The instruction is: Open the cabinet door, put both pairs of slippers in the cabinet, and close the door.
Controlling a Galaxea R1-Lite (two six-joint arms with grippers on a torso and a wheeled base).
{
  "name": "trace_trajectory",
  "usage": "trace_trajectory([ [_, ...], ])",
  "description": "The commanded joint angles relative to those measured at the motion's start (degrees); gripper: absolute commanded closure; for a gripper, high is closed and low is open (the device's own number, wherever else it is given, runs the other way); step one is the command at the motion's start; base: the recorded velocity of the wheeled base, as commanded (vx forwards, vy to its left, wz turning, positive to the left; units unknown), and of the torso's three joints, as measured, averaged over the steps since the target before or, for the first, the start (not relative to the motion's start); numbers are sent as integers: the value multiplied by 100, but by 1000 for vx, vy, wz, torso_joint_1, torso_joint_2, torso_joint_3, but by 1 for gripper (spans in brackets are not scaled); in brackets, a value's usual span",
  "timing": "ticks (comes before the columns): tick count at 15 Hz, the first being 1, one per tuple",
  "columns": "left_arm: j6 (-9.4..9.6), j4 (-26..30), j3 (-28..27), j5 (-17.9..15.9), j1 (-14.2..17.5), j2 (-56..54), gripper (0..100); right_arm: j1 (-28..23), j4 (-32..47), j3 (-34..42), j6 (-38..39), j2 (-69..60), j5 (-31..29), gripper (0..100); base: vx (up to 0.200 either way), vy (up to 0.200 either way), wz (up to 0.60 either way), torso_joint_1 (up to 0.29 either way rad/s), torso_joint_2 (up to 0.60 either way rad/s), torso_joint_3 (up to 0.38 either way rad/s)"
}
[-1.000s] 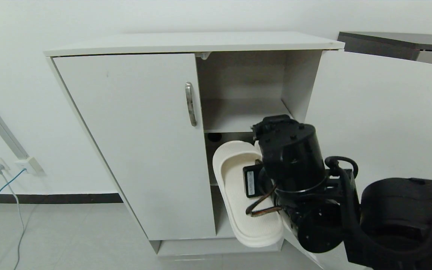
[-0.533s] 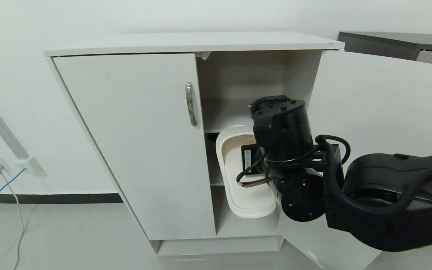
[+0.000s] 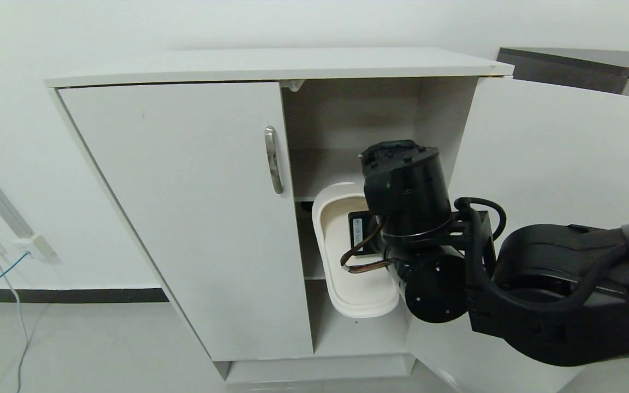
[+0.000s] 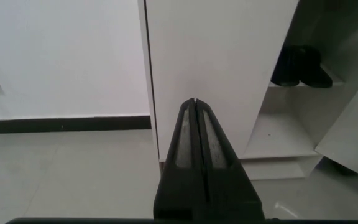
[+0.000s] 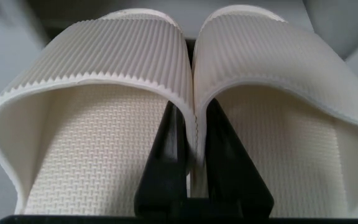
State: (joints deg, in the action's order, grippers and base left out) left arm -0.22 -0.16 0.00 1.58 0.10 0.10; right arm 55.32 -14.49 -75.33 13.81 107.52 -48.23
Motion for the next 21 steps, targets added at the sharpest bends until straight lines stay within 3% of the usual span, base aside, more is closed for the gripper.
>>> trace_trajectory([
  [1, -4, -2, 0, 0, -1, -1, 100, 5, -1, 0, -1, -12, -3, 100, 200, 0, 0, 7, 7, 2],
  [3, -4, -2, -9, 0, -1, -1, 100, 5, -1, 9, -1, -12, -3, 100, 200, 0, 0, 5, 0, 5],
  [11, -13, -2, 0, 9, -1, -1, 100, -144, -1, -114, -1, 164, 41, 100, 0, 0, 0, 0, 0, 0],
  [21, -13, -2, 0, 9, -1, -1, 100, -909, 219, -1757, -247, 1148, 323, 100, 0, 0, 0, 0, 0, 0],
])
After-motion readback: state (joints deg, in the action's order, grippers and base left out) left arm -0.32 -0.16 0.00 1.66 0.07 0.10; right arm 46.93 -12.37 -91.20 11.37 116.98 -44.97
